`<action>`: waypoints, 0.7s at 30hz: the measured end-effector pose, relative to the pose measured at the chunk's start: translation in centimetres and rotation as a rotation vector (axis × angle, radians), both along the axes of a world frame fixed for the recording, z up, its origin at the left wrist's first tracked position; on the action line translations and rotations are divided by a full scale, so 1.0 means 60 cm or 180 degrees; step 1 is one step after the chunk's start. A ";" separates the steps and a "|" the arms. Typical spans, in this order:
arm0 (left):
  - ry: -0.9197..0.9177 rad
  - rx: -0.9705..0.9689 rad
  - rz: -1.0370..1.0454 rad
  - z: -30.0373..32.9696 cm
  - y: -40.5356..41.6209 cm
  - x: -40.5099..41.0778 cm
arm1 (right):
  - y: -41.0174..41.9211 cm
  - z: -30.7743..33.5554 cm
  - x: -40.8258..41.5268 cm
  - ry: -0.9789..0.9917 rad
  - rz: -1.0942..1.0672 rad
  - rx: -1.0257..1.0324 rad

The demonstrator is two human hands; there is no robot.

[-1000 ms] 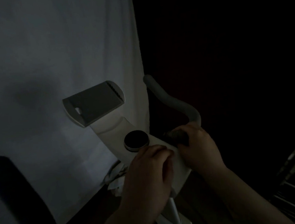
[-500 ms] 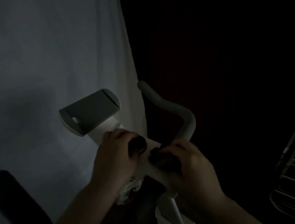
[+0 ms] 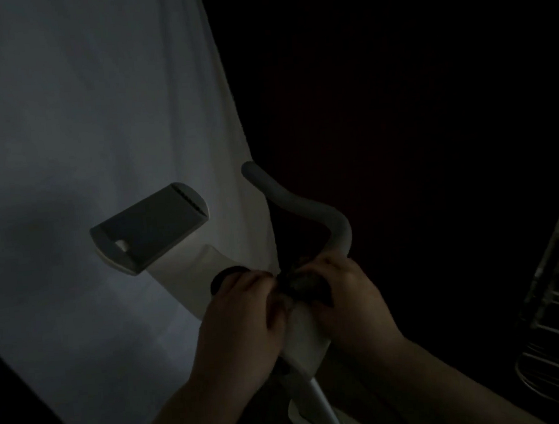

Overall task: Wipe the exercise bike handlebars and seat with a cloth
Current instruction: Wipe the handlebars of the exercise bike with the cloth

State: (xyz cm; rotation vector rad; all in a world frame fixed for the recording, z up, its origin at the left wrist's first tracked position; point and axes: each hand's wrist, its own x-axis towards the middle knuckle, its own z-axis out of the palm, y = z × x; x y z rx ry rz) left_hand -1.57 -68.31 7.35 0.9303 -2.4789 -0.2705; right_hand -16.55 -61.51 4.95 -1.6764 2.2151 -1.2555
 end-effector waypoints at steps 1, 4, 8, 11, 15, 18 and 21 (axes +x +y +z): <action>-0.0016 -0.0022 0.0041 -0.002 0.001 -0.004 | -0.001 -0.001 -0.011 -0.0059 0.0114 0.0031; -0.0046 -0.0030 0.0094 -0.007 0.006 -0.016 | -0.008 0.005 -0.036 -0.0305 -0.0228 -0.0044; -0.0031 0.0078 0.0175 -0.008 0.015 -0.034 | -0.004 -0.013 -0.002 -0.0069 0.0036 -0.0369; 0.0092 0.0141 0.0265 -0.017 0.011 -0.033 | 0.008 -0.001 -0.024 -0.0939 0.0610 -0.0295; 0.0164 0.0081 0.0302 -0.030 0.013 -0.026 | 0.022 -0.006 -0.029 -0.0792 0.1047 -0.0242; 0.0114 -0.0030 0.0285 -0.030 0.014 -0.029 | 0.013 -0.016 -0.051 -0.0400 0.0655 -0.0344; 0.0189 -0.0048 0.0238 -0.027 0.017 -0.030 | 0.000 -0.027 -0.083 0.0081 0.0006 -0.0559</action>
